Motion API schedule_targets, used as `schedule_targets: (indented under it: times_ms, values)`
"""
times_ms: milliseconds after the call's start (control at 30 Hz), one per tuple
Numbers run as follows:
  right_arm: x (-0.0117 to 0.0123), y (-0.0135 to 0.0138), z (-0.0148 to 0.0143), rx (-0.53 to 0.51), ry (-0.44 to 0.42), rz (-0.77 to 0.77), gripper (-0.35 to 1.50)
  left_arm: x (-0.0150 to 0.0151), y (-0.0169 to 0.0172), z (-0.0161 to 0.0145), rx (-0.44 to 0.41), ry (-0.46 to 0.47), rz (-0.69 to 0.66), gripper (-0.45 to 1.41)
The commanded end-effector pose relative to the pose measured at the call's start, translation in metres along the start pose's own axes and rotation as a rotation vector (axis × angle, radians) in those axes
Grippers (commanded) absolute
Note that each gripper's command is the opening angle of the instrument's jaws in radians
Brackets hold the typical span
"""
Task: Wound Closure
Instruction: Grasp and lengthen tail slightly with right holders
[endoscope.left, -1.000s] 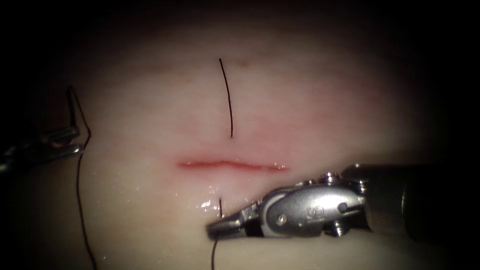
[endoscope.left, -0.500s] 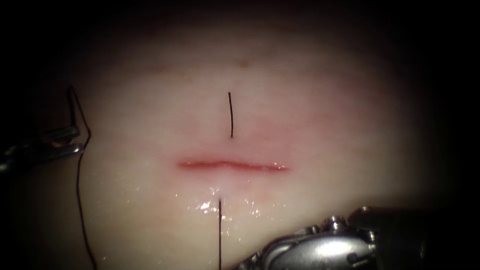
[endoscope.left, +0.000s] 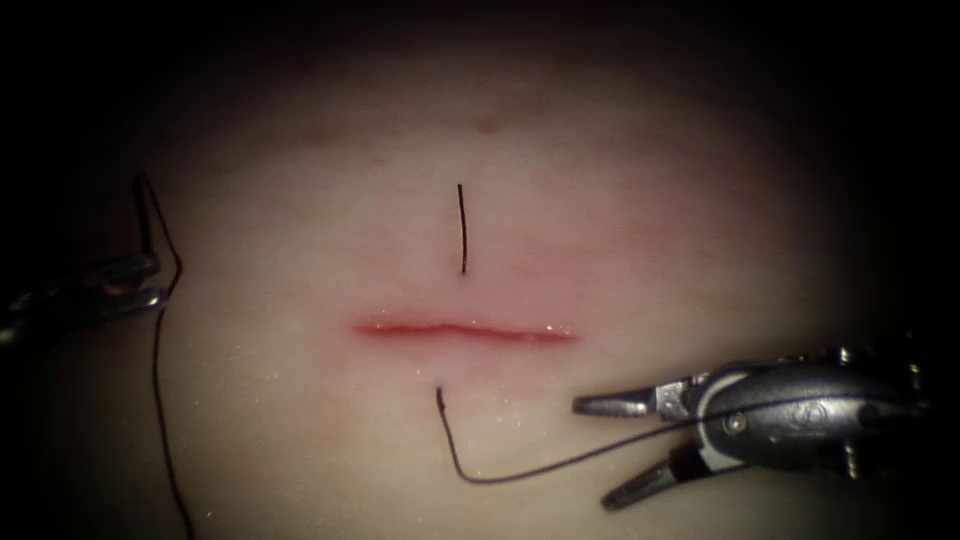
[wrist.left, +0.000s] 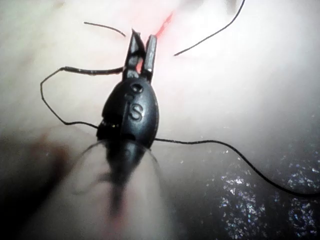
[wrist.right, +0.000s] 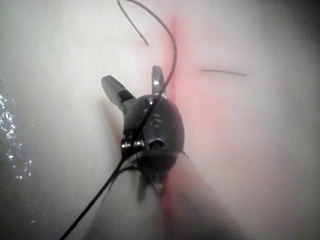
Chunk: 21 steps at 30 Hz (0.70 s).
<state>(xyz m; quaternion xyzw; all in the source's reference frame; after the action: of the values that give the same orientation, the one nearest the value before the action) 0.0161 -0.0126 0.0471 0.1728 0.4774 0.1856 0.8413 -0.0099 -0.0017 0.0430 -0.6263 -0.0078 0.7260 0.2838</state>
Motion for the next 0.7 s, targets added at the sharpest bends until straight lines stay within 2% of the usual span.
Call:
schedule_targets:
  times_ms: [33, 167, 233, 333, 400, 433, 533, 700]
  values:
    - [-0.0005, 0.0011, 0.0013, -0.023, 0.006, 0.135, 1.18, -0.0008, 0.0004, 0.0005, -0.001, 0.0, -0.002, -0.45]
    - [-0.001, 0.0031, 0.0025, -0.068, 0.053, 0.441, 1.2, -0.0008, 0.0004, 0.0005, -0.001, 0.0, -0.002, -0.45]
    - [-0.0014, 0.0044, 0.0037, -0.098, 0.056, 0.466, 1.38, -0.0008, 0.0004, 0.0005, -0.004, 0.001, -0.002, -0.45]
    - [-0.0018, 0.0054, 0.0048, -0.097, 0.061, 0.571, 1.28, -0.0008, 0.0004, 0.0004, -0.004, 0.001, -0.002, -0.45]
    - [-0.002, 0.0063, 0.0057, -0.112, 0.066, 0.707, 1.25, -0.0008, 0.0004, 0.0004, -0.004, 0.001, -0.002, -0.45]
    - [-0.0023, 0.0072, 0.0066, -0.138, 0.077, 0.86, 1.25, -0.0008, 0.0004, 0.0004, -0.004, 0.001, -0.002, -0.45]
    - [-0.0028, 0.0087, 0.0082, -0.177, 0.097, 1.033, 1.18, -0.0008, 0.0004, 0.0005, -0.004, 0.001, -0.002, -0.45]
    - [-0.0032, 0.0109, 0.0109, -0.127, 0.132, 1.177, 1.18, -0.0008, 0.0004, 0.0004, -0.004, 0.001, -0.001, -0.45]
